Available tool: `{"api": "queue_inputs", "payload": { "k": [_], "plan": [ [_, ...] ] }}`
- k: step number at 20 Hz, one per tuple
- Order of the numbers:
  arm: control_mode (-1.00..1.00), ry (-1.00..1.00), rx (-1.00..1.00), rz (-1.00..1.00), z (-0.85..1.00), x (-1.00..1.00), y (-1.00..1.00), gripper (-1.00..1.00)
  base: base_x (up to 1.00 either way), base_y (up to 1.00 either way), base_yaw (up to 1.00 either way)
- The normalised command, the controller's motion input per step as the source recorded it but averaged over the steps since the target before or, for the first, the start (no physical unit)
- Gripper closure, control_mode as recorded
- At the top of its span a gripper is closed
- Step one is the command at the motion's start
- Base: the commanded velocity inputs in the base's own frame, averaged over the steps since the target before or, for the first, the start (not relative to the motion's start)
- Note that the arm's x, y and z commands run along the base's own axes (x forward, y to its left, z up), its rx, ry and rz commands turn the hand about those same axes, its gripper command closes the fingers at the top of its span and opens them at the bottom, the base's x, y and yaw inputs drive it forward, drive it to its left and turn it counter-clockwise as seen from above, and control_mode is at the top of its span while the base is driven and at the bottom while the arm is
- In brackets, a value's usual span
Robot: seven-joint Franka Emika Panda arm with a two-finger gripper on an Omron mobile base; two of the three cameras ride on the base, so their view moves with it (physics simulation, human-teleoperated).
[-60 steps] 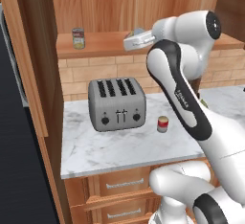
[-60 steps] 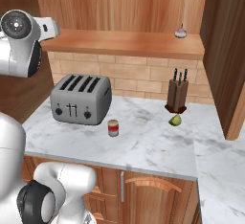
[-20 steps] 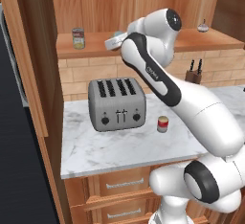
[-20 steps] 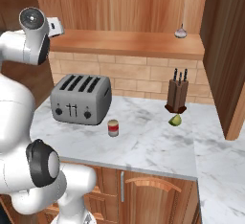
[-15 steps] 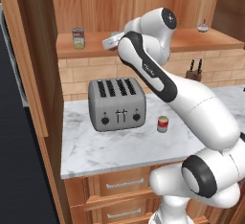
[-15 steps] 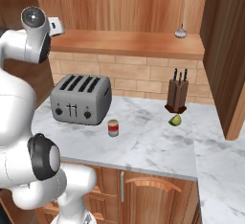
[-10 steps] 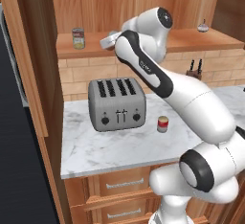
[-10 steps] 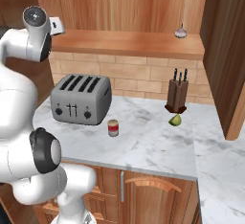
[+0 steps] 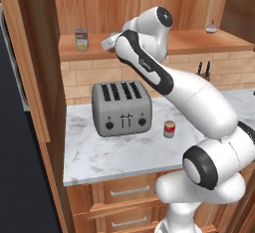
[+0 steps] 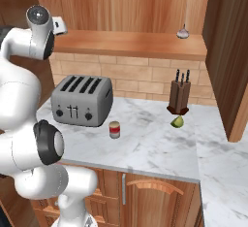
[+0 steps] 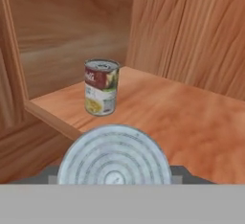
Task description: Pick the cans from the counter and place them in their designated side in the cabinet.
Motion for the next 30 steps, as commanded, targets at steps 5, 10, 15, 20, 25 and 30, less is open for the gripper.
{"api": "queue_inputs", "payload": {
  "k": [5, 10, 15, 20, 25, 30],
  "plan": [
    [-1.00, 0.00, -0.02, 0.00, -0.03, 0.23, 0.10, 1.00, 0.00, 0.00, 0.00],
    [-1.00, 0.01, -0.02, 0.00, -0.07, 0.22, 0.13, 1.00, 0.00, 0.00, 0.00],
    [-1.00, 0.01, -0.03, 0.00, -0.09, 0.22, 0.09, 1.00, 0.00, 0.00, 0.00],
    [-1.00, 0.01, -0.03, 0.00, -0.08, 0.23, 0.08, 1.00, 0.00, 0.00, 0.00],
    [-1.00, 0.00, -0.03, 0.00, -0.04, 0.27, 0.09, -1.00, 0.00, 0.00, 0.00],
    [-1.00, 0.00, -0.03, 0.00, -0.02, 0.29, 0.07, -1.00, 0.00, 0.00, 0.00]
  ]
}}
